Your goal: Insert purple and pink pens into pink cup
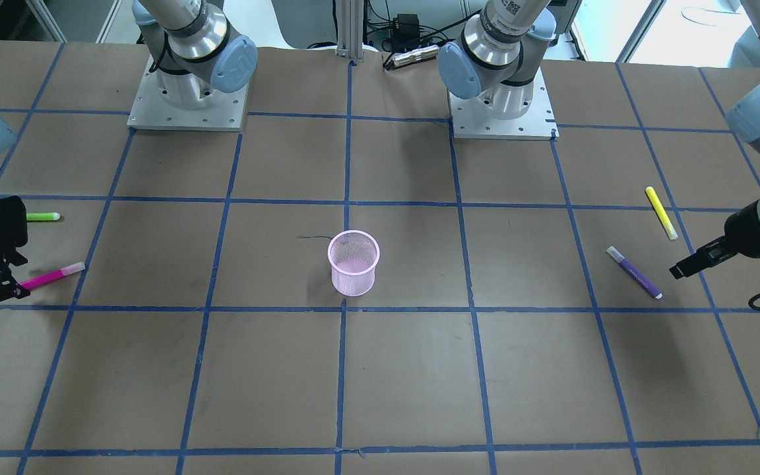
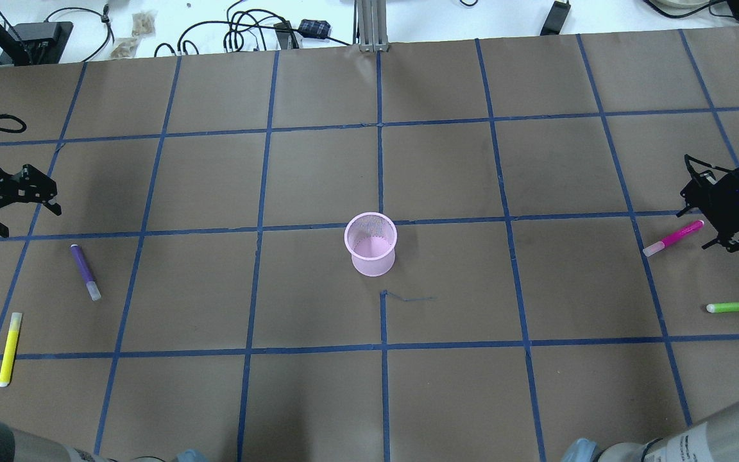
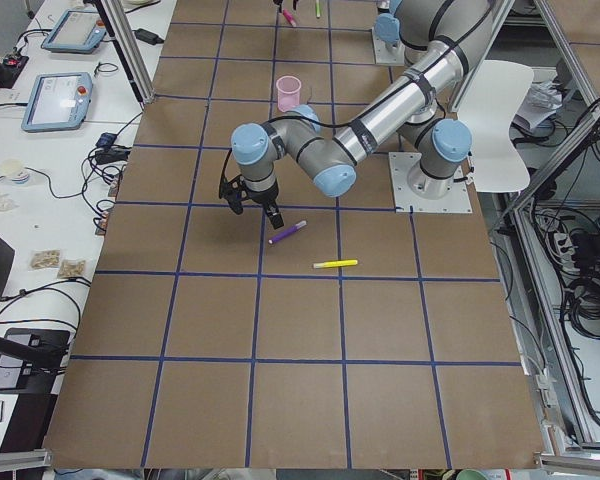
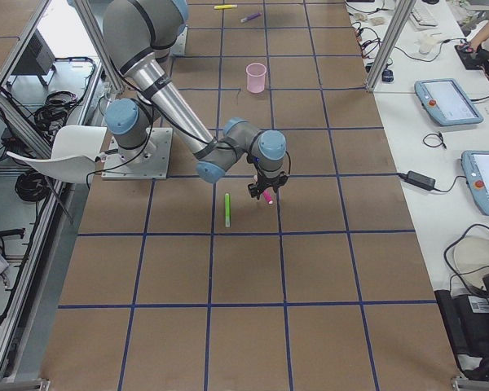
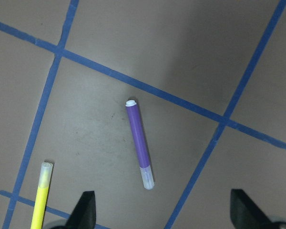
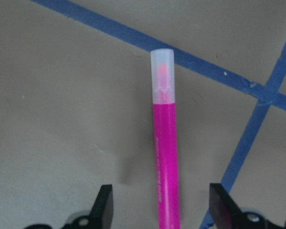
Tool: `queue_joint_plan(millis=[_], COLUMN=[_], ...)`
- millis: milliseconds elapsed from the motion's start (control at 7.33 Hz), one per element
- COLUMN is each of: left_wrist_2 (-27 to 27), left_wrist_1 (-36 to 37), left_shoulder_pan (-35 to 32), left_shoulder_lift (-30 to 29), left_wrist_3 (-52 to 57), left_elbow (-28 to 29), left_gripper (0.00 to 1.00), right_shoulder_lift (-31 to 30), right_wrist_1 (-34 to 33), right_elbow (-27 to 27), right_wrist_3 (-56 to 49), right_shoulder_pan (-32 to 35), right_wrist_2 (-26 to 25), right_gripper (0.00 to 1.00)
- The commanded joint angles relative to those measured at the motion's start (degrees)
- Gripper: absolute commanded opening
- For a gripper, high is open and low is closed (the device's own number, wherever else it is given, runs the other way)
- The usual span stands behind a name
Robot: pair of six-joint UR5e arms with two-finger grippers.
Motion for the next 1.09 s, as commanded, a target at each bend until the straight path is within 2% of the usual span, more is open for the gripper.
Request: queue_joint_plan(millis=[0, 136, 545, 955], left_wrist_2=[0.0, 0.1, -0.2, -0.5], left_wrist_1=[8.6, 13.0, 14.1, 14.6], left_shoulder_pan=[1.4, 1.4, 1.4, 1.4], left_shoulder_lift=[-2.3, -3.1, -4.6, -7.2], left_wrist_3=[0.0, -0.1, -1.0, -2.4], left_elbow=[-3.7, -6.0, -7.3, -6.9], left_gripper=[1.0, 1.0, 1.0, 1.0], right_shoulder_lift=[0.3, 0.4, 0.5, -0.5], right_wrist_1=[-0.9, -0.9, -0.9, -0.7], right_elbow=[0.7, 0.7, 0.7, 0.3], right_wrist_3=[0.3, 0.4, 0.4, 2.7], right_shoulder_pan=[-0.1, -0.1, -0.1, 0.0], right_wrist_2=[-0.2, -0.3, -0.2, -0.6], right_gripper=[0.62, 0.52, 0.23, 0.09])
